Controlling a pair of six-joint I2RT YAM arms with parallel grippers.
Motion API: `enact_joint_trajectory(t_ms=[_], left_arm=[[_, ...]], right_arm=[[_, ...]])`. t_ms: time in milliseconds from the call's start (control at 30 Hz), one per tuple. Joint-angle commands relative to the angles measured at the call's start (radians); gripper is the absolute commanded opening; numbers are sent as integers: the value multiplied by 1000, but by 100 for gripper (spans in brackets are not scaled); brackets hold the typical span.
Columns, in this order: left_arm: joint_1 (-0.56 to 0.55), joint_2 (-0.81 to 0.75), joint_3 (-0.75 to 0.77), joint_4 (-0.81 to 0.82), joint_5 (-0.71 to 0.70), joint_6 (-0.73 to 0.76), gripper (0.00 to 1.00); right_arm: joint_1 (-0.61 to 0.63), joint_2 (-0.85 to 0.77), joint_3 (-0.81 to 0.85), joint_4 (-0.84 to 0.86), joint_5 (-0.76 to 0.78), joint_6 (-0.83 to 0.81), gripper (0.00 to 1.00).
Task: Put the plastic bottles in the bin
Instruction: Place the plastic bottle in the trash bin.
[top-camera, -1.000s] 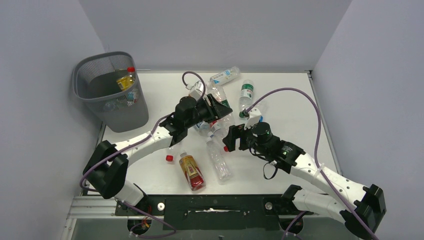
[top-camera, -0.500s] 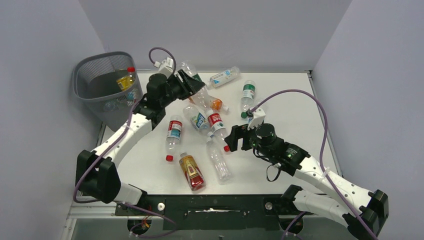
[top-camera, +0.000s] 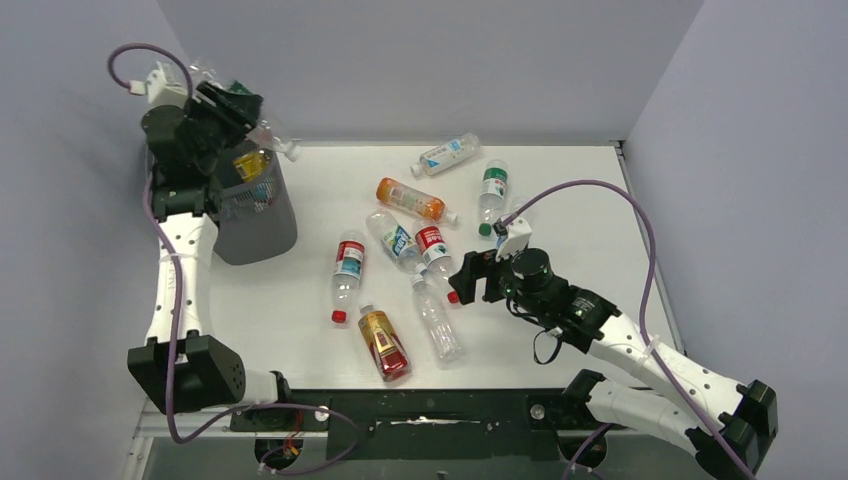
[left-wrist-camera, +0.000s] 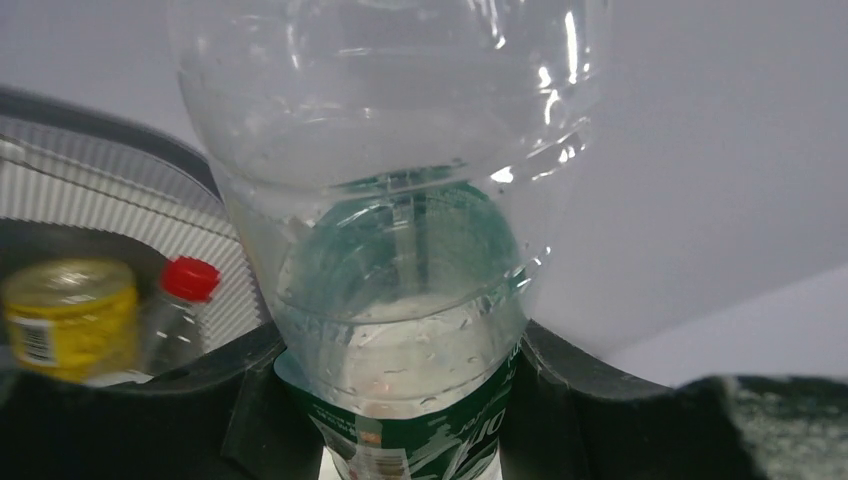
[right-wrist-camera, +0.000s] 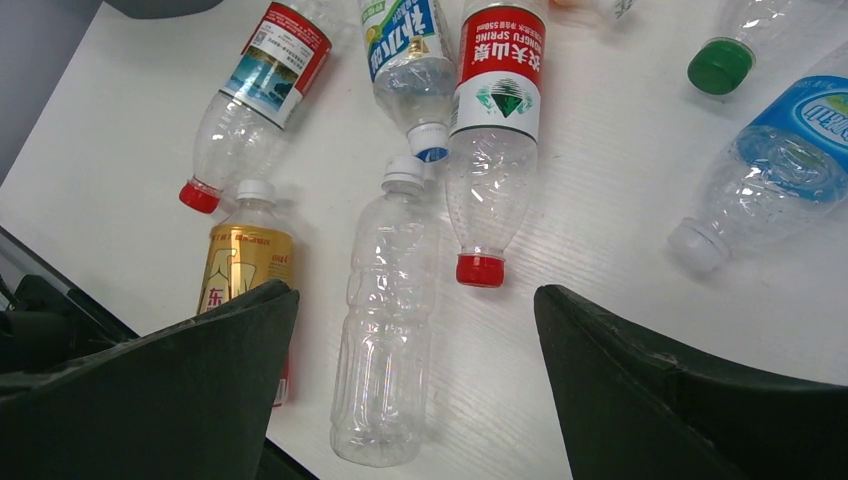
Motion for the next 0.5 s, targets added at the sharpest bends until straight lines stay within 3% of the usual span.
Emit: enact_joint_trajectory(t_ms=[0,400,467], left_arm=[[94,-40,126,-16,-16,68,38],[189,-46,153,-119,-212,253,39],[188,-36,149,-135,-230,269,46]], right_arm=[[6,-3,-19,51,-5,19,93],[7,47,-22,73,-27,28,93],[8,56,-18,75,-33,27,93]])
